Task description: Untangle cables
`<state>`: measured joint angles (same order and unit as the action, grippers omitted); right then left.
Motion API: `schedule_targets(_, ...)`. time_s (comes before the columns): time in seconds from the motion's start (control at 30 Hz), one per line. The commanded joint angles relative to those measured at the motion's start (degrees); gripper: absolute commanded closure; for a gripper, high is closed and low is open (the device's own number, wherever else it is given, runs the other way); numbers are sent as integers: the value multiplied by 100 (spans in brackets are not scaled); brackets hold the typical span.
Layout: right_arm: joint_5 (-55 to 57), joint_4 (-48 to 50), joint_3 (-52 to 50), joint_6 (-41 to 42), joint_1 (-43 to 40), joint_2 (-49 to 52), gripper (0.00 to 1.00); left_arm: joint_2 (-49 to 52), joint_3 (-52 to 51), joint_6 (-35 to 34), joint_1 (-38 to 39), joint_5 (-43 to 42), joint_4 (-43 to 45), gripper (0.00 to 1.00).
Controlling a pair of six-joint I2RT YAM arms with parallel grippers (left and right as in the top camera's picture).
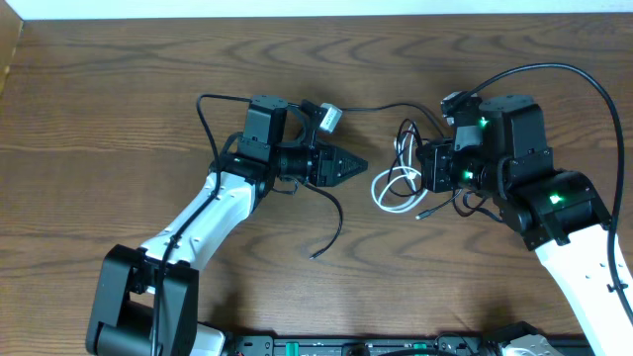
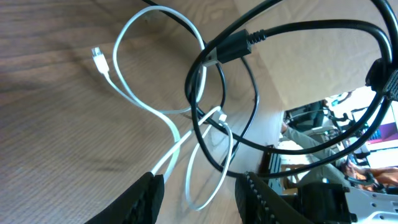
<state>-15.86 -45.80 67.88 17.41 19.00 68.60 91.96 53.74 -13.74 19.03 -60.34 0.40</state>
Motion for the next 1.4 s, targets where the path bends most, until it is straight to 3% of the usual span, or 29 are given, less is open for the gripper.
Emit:
schedule_targets(0.0, -125, 103, 114, 61, -28, -79, 99, 63, -11, -42, 35, -341, 26, 57)
schedule_targets(0.47, -479, 321, 168, 186, -448, -136, 99, 201, -15, 970, 717, -538, 15, 57)
schedule_targets(1.03, -979, 245, 175, 186, -627, -420, 99, 726, -15, 916, 835, -107, 973, 57)
schedule_targets(1.37, -920, 221, 175, 184, -627, -422, 99, 726, -15, 341, 826, 1353, 1259, 57)
